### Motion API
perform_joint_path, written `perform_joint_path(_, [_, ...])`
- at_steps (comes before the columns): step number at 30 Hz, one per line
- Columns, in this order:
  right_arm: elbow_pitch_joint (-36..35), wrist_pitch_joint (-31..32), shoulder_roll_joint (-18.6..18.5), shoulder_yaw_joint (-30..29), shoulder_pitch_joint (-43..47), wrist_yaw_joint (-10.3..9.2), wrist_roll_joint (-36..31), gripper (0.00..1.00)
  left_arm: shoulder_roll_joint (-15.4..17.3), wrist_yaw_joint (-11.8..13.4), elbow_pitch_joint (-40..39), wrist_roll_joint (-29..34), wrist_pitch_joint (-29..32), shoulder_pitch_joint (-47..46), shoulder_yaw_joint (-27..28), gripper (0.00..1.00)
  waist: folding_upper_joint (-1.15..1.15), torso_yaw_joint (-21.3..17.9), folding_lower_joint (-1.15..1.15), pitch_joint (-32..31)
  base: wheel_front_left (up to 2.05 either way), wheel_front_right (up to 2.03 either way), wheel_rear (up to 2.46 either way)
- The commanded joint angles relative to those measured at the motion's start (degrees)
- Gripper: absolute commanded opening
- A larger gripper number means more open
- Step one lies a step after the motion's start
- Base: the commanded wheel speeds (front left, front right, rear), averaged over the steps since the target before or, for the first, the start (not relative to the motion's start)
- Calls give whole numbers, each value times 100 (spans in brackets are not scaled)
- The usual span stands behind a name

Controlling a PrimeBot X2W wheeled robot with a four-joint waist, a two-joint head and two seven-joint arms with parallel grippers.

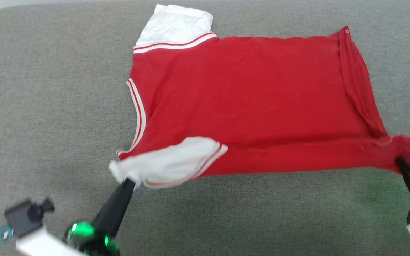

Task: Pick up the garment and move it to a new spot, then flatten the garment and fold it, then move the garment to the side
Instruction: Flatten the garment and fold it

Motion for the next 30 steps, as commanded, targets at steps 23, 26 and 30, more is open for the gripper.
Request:
perform_joint_path(23, [1355, 319, 172, 453, -2106, -2, 1, 0, -196, 11, 2187, -432, 254, -2950, -581, 0, 0, -115, 0, 864, 0, 0, 0])
perform_joint_path(26, [1492, 219, 130, 553, -2187, -2, 13, 0, -229, 11, 2476, -385, 177, -3018, -677, 0, 0, -108, 0, 952, 0, 0, 0])
perform_joint_path(30, [1640, 113, 97, 645, -2236, -2, 58, 0, -248, 11, 2768, -366, 115, -3133, -778, 0, 0, -109, 0, 1020, 0, 0, 0])
